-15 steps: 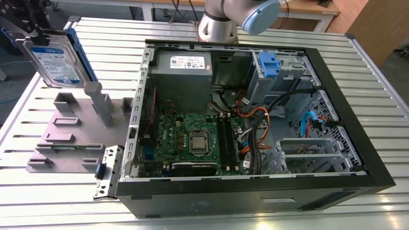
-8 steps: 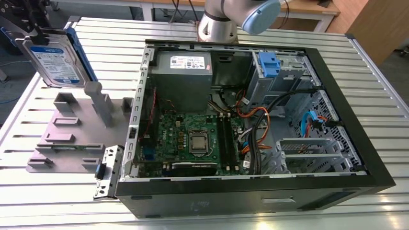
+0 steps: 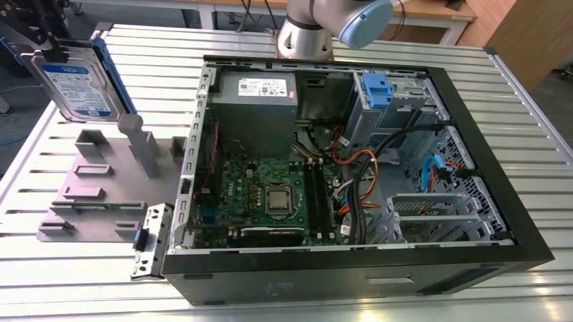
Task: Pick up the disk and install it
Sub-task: 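Pick up the disk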
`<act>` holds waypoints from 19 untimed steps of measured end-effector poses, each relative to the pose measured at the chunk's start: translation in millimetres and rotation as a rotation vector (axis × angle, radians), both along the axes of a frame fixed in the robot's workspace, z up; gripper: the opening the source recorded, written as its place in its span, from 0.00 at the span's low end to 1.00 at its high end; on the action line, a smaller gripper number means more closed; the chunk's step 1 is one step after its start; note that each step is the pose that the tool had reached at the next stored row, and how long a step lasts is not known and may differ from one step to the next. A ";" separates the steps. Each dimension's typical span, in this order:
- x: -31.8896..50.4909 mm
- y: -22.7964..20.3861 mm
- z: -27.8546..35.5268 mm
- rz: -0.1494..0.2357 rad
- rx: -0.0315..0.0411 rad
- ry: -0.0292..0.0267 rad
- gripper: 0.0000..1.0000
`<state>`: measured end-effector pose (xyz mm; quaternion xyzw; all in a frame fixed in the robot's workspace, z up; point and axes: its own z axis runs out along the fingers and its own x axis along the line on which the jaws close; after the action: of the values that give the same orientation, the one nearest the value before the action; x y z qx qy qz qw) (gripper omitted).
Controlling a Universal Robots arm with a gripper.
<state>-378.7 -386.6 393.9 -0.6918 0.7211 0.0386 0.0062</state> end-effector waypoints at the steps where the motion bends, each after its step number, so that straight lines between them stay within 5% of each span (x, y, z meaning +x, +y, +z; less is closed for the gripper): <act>1: 0.0 0.0 0.8 0.000 0.0000 0.0000 0.35; 13: 0.0 0.0 24.0 0.000 0.0001 -0.0001 0.35; 19: 0.0 0.0 29.2 0.000 0.0002 -0.0003 0.35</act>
<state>-378.7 -386.6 423.1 -0.6918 0.7211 0.0386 0.0064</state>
